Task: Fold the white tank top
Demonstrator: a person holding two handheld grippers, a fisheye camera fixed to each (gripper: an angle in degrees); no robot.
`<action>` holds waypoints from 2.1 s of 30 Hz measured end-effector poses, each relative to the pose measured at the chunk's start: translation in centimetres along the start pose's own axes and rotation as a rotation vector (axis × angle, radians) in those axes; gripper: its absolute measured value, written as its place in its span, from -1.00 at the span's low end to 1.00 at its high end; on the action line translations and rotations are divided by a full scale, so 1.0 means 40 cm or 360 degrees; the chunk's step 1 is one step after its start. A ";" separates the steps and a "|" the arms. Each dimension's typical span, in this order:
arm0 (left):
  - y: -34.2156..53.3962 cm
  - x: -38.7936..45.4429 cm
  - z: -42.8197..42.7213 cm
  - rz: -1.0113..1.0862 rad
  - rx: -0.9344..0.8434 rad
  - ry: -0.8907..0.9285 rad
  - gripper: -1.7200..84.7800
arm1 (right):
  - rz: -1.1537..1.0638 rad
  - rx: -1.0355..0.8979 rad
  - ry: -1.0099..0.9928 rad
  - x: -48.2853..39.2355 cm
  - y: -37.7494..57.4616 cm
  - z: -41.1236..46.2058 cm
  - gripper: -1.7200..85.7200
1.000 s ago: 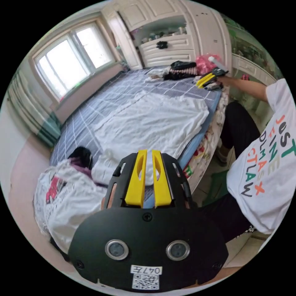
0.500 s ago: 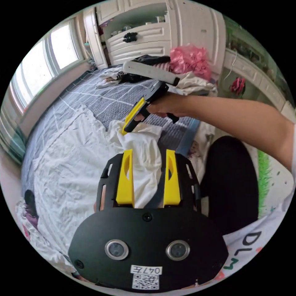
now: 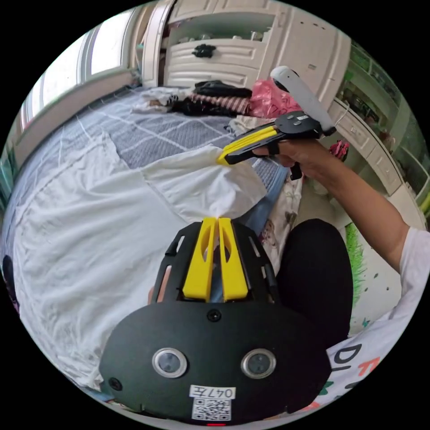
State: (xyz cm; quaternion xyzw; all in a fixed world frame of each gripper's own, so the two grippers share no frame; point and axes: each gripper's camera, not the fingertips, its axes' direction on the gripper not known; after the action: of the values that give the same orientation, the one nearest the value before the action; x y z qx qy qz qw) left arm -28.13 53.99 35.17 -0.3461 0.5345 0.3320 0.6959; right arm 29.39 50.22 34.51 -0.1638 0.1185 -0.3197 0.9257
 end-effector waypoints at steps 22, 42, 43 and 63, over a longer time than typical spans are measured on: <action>0.285 -0.107 -0.024 -0.0107 -0.0014 -0.0189 -0.97 | -0.0187 -0.0239 0.0060 -0.367 -0.219 -0.012 -0.94; 1.009 -0.730 -0.480 -0.1396 0.0434 -0.0544 -0.61 | -0.1241 0.0225 -0.0583 -1.549 -1.442 -0.020 -0.85; 1.024 -0.742 -0.469 -0.1389 0.0427 -0.0537 -0.59 | -0.1226 0.0166 -0.0618 -1.602 -1.494 0.016 -0.84; 1.192 -0.718 -0.465 -0.1450 0.0667 -0.0770 -0.84 | -0.1677 0.0535 -0.1020 -1.879 -1.674 -0.016 -0.96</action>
State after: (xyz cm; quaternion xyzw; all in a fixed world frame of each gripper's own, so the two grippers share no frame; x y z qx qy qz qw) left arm -83.35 61.54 53.57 -0.3104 0.2102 -0.0458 0.9259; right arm -65.54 47.78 67.92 -0.1403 -0.3125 -0.6814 0.6469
